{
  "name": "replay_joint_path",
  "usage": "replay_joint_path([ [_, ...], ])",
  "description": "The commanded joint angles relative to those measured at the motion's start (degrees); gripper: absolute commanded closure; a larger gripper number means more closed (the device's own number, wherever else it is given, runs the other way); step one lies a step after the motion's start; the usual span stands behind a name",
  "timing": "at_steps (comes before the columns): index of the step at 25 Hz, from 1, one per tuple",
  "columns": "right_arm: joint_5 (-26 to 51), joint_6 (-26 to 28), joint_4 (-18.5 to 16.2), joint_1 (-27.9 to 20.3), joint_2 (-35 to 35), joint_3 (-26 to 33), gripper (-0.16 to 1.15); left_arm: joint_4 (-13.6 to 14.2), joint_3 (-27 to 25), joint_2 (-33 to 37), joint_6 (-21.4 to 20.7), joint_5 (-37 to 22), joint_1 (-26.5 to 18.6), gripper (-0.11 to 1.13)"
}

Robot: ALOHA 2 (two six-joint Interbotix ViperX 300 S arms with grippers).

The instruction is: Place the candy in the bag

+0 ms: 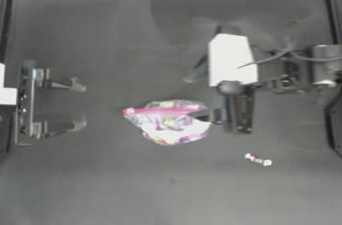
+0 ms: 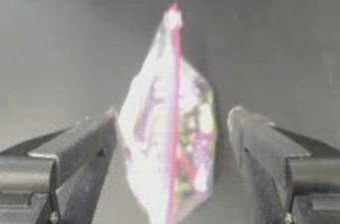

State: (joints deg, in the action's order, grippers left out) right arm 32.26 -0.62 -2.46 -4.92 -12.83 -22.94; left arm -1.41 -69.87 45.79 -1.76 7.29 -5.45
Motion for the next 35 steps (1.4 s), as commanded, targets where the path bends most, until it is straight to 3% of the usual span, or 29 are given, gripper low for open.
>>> replay_joint_path([
  [1, 1.4, -1.1, -0.1, -0.2, 2.6, 5.9, 0.03, 0.2, -0.6, 0.9, -0.1, 1.9, 0.0, 0.01],
  [5, 4.9, -3.4, 1.5, -0.9, 7.3, 10.2, 0.03, 0.0, -1.2, 1.1, -0.1, 2.5, 0.0, 0.02],
  [9, 8.6, -7.5, 7.3, -2.1, 12.1, 15.3, 0.03, 0.1, -1.7, 1.1, -0.1, 2.6, -0.2, 0.02],
  [12, 9.8, -9.5, 9.2, -2.5, 14.6, 18.6, 0.03, 0.0, -2.4, 1.1, -0.1, 2.5, -0.5, 0.02],
  [23, 15.6, -9.8, 9.1, -3.2, 22.8, 27.9, 0.03, -0.3, -4.2, 1.2, 0.0, 5.1, -1.3, 0.02],
  [35, 17.8, -10.0, 10.3, -3.2, 27.6, 31.5, 0.03, -0.4, -4.6, 1.2, 0.0, 5.8, -1.3, 0.02],
])
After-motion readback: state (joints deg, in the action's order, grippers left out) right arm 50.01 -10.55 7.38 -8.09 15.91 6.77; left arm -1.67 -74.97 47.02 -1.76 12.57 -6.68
